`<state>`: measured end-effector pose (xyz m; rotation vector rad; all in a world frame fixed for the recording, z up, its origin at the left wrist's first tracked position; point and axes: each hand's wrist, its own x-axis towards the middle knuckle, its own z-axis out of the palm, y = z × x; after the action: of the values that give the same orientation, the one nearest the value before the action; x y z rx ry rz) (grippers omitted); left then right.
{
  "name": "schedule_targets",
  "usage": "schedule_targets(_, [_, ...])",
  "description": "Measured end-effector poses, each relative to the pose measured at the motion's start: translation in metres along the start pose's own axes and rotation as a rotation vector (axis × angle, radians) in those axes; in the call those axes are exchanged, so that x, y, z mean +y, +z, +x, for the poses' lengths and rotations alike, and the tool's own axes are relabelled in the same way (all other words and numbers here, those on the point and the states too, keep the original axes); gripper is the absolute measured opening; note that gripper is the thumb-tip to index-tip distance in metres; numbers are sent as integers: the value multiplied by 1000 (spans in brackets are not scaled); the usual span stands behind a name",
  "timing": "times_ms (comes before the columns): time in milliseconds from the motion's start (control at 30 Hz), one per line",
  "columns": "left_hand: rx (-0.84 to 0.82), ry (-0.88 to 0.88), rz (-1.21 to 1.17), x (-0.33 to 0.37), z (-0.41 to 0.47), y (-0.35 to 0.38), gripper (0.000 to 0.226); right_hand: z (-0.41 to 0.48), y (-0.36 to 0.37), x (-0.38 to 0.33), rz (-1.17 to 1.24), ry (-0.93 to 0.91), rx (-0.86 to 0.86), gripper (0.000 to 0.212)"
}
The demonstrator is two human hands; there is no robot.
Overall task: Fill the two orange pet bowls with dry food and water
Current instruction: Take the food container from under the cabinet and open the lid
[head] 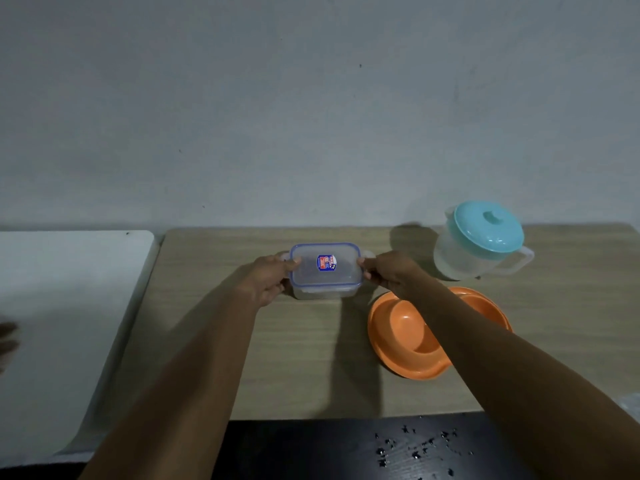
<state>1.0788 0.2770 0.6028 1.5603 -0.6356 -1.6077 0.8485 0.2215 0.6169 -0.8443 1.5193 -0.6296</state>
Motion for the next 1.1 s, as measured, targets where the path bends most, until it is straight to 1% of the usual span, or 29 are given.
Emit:
schedule_targets(67, [76, 24, 35, 1, -1, 1, 29, -6, 0, 2, -134, -70, 70, 25])
schedule_targets(133, [144, 52, 99, 5, -6, 4, 31, -18, 3, 9, -260, -132, 223, 36])
schedule_targets(200, [249, 93, 203, 12, -10, 8, 30, -39, 15, 19, -175, -129, 317, 53])
schedule_targets(267, [320, 179, 340, 19, -3, 10, 40, -57, 32, 33, -26, -92, 349, 59])
schedule_targets(333, [270, 280, 492, 31, 6, 17, 44, -65, 47, 44, 181, -13, 304, 50])
schedule_targets(367, [225, 295, 556, 38, 9, 23, 40, -66, 54, 48, 298, 31, 243, 41])
schedule_targets(433, [122, 257, 709, 48, 17, 32, 23, -67, 62, 51, 504, 116, 101, 30])
schedule_targets(467, [74, 221, 786, 52, 23, 34, 24, -67, 66, 52, 587, 136, 46, 28])
schedule_targets(500, [46, 176, 865, 55, 29, 34, 34, -64, 68, 53, 640, 134, 18, 27])
schedule_targets(533, [30, 114, 879, 57, 32, 33, 43, -63, 70, 54, 665, 126, 8, 27])
schedule_targets(600, [-18, -5, 770, 62, 42, 28, 51, -58, 72, 58, 660, 103, 20, 25])
schedule_targets(667, [-74, -98, 668, 67, 44, 26, 47, -56, 73, 61, 637, 66, 61, 26])
schedule_targets(767, [-135, -264, 480, 64, 48, 24, 40, -54, 74, 69, 534, 2, 168, 33])
schedule_targets(833, [-146, -350, 375, 60, 54, 23, 38, -55, 76, 70, 499, -33, 216, 32])
schedule_targets(933, [-139, -380, 329, 64, 52, 27, 24, -57, 77, 68, 513, -52, 230, 31])
schedule_targets(967, [-123, -375, 313, 65, 52, 27, 23, -57, 77, 67, 513, -50, 229, 31])
schedule_targets(1033, [-103, -349, 293, 64, 52, 28, 27, -57, 77, 64, 508, -39, 221, 33])
schedule_targets(1100, [-50, -279, 281, 60, 49, 29, 39, -60, 77, 60, 516, -18, 208, 32])
